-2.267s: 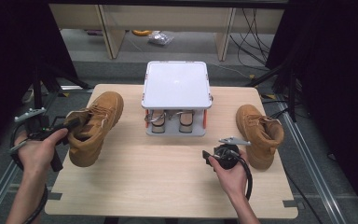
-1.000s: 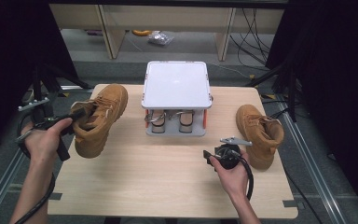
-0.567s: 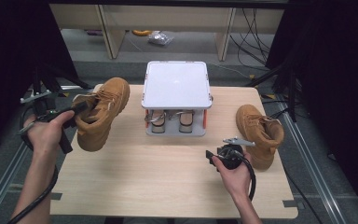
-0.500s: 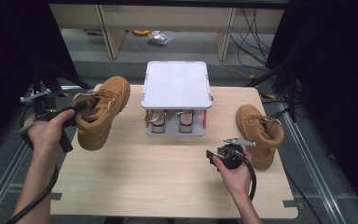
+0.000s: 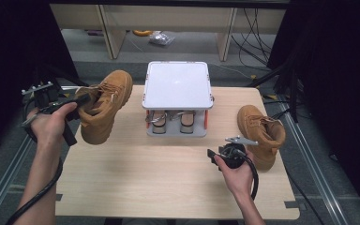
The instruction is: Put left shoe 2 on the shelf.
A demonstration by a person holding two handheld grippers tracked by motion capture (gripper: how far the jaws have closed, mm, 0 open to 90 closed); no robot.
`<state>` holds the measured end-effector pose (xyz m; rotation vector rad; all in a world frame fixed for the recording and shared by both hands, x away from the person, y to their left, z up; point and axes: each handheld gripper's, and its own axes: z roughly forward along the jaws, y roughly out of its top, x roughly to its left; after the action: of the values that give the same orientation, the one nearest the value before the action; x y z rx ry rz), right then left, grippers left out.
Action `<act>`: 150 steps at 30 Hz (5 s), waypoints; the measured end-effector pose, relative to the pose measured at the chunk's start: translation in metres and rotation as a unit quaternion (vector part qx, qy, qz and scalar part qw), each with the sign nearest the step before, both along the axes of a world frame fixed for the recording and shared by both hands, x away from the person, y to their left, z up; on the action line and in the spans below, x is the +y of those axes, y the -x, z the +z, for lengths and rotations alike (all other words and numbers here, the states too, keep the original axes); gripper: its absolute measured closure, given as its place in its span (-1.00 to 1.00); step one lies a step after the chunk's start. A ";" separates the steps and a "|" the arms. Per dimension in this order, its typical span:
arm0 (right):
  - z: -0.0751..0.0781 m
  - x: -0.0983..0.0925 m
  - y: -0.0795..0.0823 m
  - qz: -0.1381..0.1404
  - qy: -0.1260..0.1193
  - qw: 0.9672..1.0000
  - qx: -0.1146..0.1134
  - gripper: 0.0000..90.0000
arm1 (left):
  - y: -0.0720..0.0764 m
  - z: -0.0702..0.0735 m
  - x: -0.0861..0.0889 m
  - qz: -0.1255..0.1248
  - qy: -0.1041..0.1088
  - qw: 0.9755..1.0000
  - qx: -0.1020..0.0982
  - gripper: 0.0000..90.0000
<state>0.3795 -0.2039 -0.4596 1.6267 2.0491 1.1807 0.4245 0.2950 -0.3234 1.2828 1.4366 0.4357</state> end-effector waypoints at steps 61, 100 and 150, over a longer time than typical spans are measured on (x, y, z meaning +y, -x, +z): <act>0.000 -0.003 0.002 0.006 0.014 1.000 -0.010 0.06 | -0.057 0.044 -0.046 -0.027 0.042 0.999 -0.020 0.82; 0.000 -0.008 0.005 -0.013 -0.002 1.000 0.002 0.06 | -0.098 0.054 -0.110 -0.055 0.055 0.997 0.004 0.81; 0.006 0.008 0.003 0.029 0.025 0.999 -0.003 0.55 | -0.059 0.035 -0.070 -0.137 -0.023 0.989 -0.046 0.75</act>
<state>0.3767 -0.1956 -0.4540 1.5494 2.1194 1.1424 0.4837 0.2254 -0.2883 1.4555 1.1578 0.3399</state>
